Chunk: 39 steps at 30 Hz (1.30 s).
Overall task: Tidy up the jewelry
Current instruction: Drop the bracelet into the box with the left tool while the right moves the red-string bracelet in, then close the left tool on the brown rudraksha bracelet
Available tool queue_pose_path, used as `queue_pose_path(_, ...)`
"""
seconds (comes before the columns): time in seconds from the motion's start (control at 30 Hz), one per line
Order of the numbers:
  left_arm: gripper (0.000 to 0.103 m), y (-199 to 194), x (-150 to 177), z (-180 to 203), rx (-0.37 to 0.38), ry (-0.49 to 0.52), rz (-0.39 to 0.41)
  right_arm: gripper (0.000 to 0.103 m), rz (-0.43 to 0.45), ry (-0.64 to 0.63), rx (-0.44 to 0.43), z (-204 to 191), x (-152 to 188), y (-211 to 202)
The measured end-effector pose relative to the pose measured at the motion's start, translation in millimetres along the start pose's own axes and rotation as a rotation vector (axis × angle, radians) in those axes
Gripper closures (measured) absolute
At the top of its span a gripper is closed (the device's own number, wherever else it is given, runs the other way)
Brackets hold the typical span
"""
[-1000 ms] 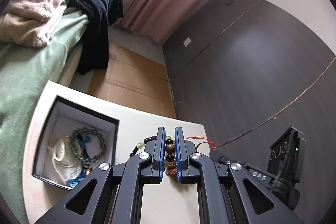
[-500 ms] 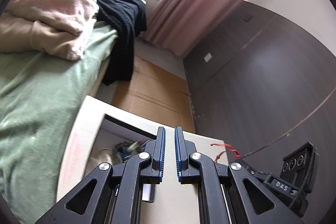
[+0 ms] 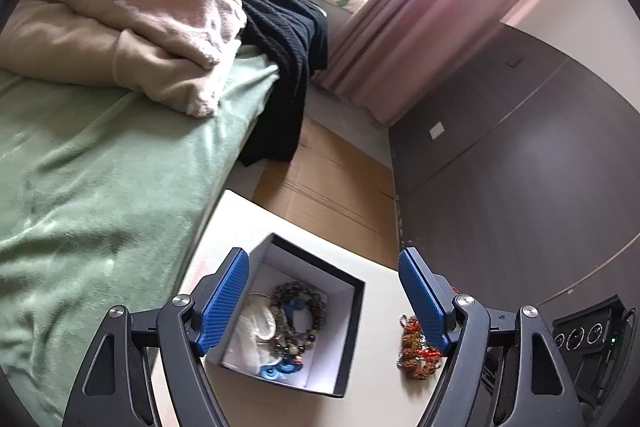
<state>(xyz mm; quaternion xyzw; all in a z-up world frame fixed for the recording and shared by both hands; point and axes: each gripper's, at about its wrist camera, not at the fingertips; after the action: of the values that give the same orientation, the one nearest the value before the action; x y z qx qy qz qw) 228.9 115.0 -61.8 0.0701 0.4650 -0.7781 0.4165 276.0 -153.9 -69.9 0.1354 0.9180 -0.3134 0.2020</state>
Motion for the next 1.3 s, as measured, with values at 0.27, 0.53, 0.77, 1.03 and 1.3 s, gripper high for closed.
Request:
queue_pose_path(0.27, 0.025, -3, -2, -11, -0.017, -0.029, 0.006, 0.045, -0.11, 0.018, -0.081, -10, 2, 43)
queue_pose_path(0.53, 0.025, 5, 3, 1, -0.008, 0.0, -0.014, 0.024, -0.017, 0.041, 0.055, 8, -3, 5)
queue_pose_path(0.77, 0.025, 15, 15, 28, 0.007, 0.064, -0.037, 0.024, 0.015, 0.081, 0.184, 32, -4, -32)
queue_pose_path(1.03, 0.025, 31, 35, 61, 0.021, 0.142, -0.062, 0.024, 0.063, 0.133, 0.266, 56, -4, -69)
queue_pose_path(1.3, 0.025, 49, 57, 94, 0.014, 0.246, -0.089, 0.024, 0.064, 0.209, 0.325, 85, -3, -89)
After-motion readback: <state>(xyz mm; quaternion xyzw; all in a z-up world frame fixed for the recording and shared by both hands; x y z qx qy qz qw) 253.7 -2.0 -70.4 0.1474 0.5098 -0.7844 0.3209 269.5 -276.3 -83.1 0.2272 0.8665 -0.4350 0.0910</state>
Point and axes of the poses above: each gripper's, at about its wrist camera, not at the fingertips, and y roughly the way its jaws point, z to its right, x to its underside, and after that the axes turned 3 degrees about -z, right-handed
